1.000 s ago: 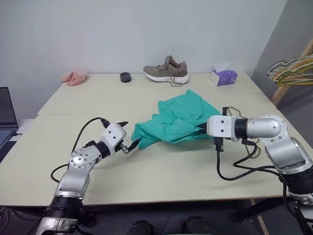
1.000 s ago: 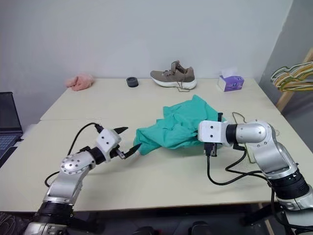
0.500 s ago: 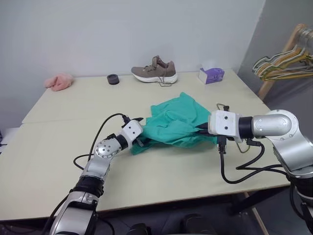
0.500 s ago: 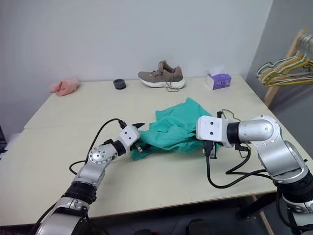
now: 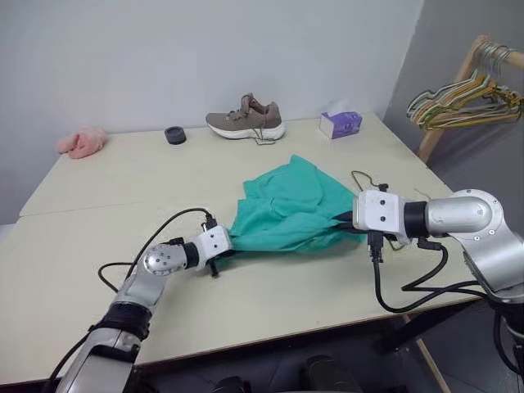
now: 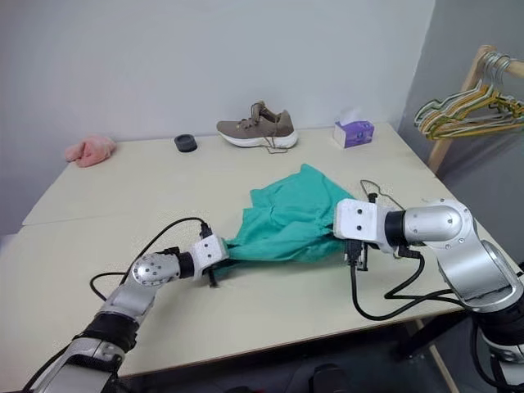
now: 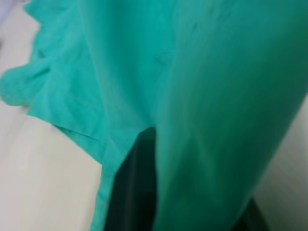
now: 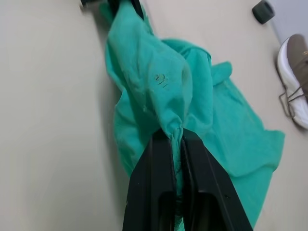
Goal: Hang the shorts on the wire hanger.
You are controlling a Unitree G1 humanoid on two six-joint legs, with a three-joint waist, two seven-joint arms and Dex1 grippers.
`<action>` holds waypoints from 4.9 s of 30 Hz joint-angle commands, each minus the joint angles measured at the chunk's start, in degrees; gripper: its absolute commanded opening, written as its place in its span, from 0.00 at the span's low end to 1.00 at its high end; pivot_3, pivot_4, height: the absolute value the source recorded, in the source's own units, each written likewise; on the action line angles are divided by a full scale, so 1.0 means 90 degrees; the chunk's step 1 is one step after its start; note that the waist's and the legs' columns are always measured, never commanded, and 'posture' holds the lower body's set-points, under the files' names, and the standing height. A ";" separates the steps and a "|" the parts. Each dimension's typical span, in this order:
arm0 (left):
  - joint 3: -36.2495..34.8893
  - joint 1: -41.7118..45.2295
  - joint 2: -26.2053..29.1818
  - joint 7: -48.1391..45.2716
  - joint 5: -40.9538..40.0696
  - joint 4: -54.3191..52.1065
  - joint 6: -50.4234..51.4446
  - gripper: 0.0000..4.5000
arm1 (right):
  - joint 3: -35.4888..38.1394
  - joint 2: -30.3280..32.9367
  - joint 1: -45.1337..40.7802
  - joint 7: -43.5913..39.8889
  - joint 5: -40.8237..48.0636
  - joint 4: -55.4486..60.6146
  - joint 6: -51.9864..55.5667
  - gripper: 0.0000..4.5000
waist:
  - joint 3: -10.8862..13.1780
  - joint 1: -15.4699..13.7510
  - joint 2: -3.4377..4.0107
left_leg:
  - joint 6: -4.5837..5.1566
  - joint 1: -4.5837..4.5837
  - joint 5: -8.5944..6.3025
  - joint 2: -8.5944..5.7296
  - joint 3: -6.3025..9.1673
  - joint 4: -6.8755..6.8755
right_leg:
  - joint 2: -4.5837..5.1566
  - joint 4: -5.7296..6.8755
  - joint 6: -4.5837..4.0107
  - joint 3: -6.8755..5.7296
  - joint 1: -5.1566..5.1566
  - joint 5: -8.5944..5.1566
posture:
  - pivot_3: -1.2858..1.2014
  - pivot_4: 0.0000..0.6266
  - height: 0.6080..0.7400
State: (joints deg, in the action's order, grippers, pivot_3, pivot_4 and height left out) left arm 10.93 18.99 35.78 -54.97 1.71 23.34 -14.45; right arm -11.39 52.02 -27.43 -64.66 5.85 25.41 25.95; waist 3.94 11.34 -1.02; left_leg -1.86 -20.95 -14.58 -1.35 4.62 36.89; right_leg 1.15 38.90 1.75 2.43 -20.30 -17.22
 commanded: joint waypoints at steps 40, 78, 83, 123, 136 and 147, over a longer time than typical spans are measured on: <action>-0.0431 0.1753 0.2786 0.0744 -0.0463 -0.1137 0.1471 0.00 | -0.2004 -0.2735 -0.4936 0.5822 -0.4114 -1.0115 -0.8658 0.00 | -0.0026 -0.0246 0.0023 | -0.0005 -0.0061 0.0114 -0.0057 -0.0089 -0.0091 | -0.0010 0.0122 -0.0010 0.0142 -0.0191 0.0030 | 0.51 0.00 1.00; -0.1586 -0.3441 0.3386 -0.2058 -0.2924 -0.5336 0.4429 0.61 | -0.1505 -0.0207 -0.0135 -0.1698 -0.0276 -0.3153 -0.4501 0.86 | -0.0024 -0.0718 0.0001 | 0.0000 0.0024 0.0116 0.0000 0.0018 -0.0051 | -0.0017 0.0059 -0.0063 -0.0001 -0.0028 0.0029 | 0.49 0.00 1.00; -0.2096 -0.2804 0.2665 -0.1537 -0.3629 -0.5249 0.4737 0.62 | -0.0505 -0.0352 0.0187 -0.0949 0.0366 -0.2883 -0.3208 0.99 | -0.0022 -0.0749 0.0001 | -0.0001 0.0024 0.0116 -0.0001 0.0019 -0.0051 | -0.0013 0.0053 -0.0062 -0.0003 -0.0024 0.0029 | 0.49 0.00 1.00; -0.0984 0.0987 0.0806 -0.0956 -0.2784 -0.3343 0.4263 0.99 | 0.1375 -0.1924 -0.2145 0.3785 -0.0781 -0.9337 -0.0464 1.00 | -0.0029 -0.0001 -0.0004 | -0.0002 0.0012 0.0116 -0.0013 0.0002 -0.0085 | -0.0025 0.0003 -0.0019 0.0022 -0.0020 0.0057 | 0.45 0.00 1.00; -0.0938 0.0888 0.0816 -0.1062 -0.2705 -0.3391 0.4147 1.00 | 0.1088 -0.1812 -0.1664 0.2360 -0.0852 -0.9562 0.0774 0.57 | -0.0117 -0.0030 -0.0078 | -0.0002 0.0023 0.0115 -0.0008 0.0023 -0.0085 | -0.0024 -0.0008 -0.0020 0.0003 0.0002 0.0057 | 0.45 0.00 1.00; -0.0995 0.0871 0.0786 -0.1016 -0.2606 -0.3316 0.4074 1.00 | 0.1304 -0.1992 -0.1667 0.3530 -0.0966 -0.9299 0.0315 0.01 | -0.0224 -0.0070 -0.0147 | -0.0006 0.0027 0.0113 -0.0007 0.0042 -0.0085 | -0.0022 -0.0035 -0.0021 -0.0012 0.0022 0.0056 | 0.45 0.00 1.00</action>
State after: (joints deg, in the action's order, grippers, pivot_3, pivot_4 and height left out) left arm 3.03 26.54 42.53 -64.43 -21.95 -6.11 23.23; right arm 0.96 34.42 -43.76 -35.88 -1.06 -56.50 29.94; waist 1.93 10.71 -2.34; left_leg -1.91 -20.70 -13.57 -1.42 4.98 36.12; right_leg 0.97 38.55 1.56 2.34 -20.09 -16.72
